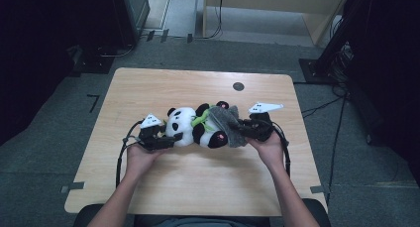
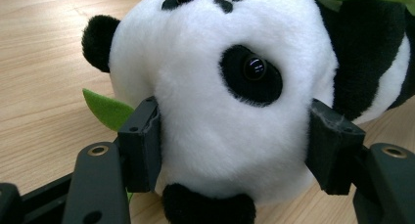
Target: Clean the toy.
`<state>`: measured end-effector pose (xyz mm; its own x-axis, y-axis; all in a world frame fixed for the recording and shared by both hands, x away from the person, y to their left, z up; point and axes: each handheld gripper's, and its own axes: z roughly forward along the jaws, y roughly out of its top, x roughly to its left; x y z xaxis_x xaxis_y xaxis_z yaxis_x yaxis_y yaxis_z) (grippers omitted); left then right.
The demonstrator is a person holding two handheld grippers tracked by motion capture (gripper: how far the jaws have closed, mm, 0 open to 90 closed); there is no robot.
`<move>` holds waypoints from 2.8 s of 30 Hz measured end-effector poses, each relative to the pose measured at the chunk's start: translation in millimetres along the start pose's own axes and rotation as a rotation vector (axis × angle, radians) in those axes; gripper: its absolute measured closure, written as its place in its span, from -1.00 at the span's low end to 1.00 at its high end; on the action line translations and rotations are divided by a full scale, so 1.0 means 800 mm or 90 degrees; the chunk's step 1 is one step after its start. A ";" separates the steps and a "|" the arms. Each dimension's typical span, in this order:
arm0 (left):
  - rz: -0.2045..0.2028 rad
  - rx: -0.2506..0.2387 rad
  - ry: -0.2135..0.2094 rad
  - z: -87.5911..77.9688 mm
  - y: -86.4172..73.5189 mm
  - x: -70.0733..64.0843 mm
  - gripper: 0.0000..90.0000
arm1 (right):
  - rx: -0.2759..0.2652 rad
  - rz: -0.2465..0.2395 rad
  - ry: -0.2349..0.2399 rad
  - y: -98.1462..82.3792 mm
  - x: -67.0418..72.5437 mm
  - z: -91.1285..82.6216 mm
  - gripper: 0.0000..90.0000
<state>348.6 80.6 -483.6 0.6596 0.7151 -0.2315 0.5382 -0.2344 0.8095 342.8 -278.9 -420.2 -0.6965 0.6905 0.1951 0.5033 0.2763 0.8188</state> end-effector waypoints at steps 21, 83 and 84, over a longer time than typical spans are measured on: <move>0.003 -0.004 0.008 0.001 -0.001 -0.002 -0.26 | 0.002 -0.054 0.007 0.031 0.016 0.057 0.47; 0.009 -0.015 0.000 0.001 -0.001 -0.001 -0.28 | 0.014 -0.041 0.039 0.081 0.032 0.033 0.71; 0.009 -0.016 0.000 0.001 -0.001 -0.001 -0.28 | 0.017 -0.047 0.047 0.087 0.034 0.039 0.71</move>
<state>347.8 79.6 -484.1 0.6667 0.7121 -0.2198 0.5158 -0.2280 0.8258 374.5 -220.1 -374.6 -0.7682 0.6160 0.1746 0.4612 0.3431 0.8183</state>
